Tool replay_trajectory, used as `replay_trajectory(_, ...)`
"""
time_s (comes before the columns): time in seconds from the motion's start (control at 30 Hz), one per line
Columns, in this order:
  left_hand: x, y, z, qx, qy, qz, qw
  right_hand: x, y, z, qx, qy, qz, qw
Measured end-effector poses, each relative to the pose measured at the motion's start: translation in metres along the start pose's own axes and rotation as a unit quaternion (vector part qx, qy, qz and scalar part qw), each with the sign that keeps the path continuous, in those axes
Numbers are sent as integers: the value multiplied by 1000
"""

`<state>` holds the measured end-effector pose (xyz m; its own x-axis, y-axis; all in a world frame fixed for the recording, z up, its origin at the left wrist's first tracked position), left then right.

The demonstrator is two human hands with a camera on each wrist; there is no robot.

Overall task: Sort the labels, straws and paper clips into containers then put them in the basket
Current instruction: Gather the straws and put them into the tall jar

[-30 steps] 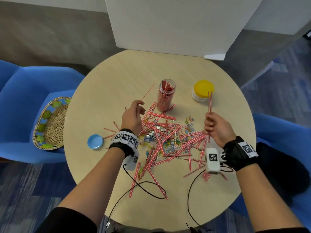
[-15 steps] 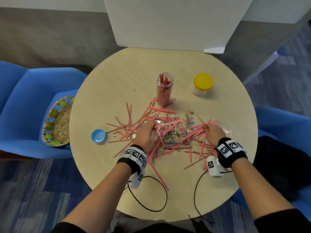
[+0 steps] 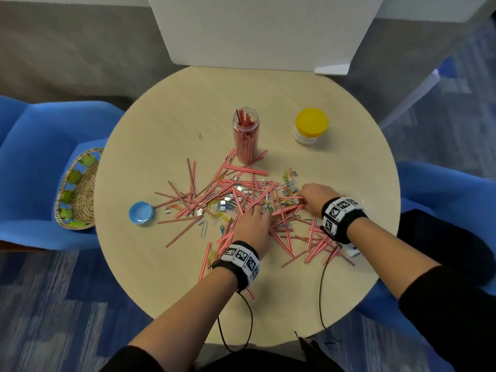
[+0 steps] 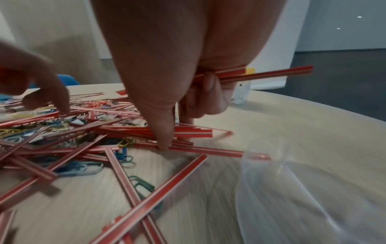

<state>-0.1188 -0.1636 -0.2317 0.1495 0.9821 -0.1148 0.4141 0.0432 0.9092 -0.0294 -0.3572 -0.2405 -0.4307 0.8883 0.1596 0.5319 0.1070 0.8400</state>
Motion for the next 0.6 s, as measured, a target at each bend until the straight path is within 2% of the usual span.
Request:
replay_trajectory(0.13, -20, 4, 16, -33, 57, -50, 997, 0, -3, 4, 2, 36, -10, 999)
replay_trajectory(0.23, -31, 4, 33, -6, 128, -44, 991, -1, -3, 4, -11, 57, -18, 998)
replay_trajectory(0.33, -37, 1, 47, 29, 170, -40, 984, -5, 2, 3, -26, 65, -5, 998)
replay_trajectory(0.5, -39, -7, 58, 45, 191, -66, 978, -16, 25, -3, -57, 23, 99, 993)
replay_trajectory(0.6, -37, -7, 62, 56, 196, -91, 975, -23, 36, -17, -119, 13, 216, 969)
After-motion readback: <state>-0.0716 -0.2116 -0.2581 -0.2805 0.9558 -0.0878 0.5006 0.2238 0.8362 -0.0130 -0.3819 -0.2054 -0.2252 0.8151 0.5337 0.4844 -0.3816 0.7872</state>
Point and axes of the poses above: each hand's wrist, its own z-axis towards the middle knuckle, its own y-axis out of the back of the hand, x = y × z, the point moved 1 cm from there along z, towards the middle knuckle, and after that the axes turned 9 degrees about y, right-handed, at the moved point
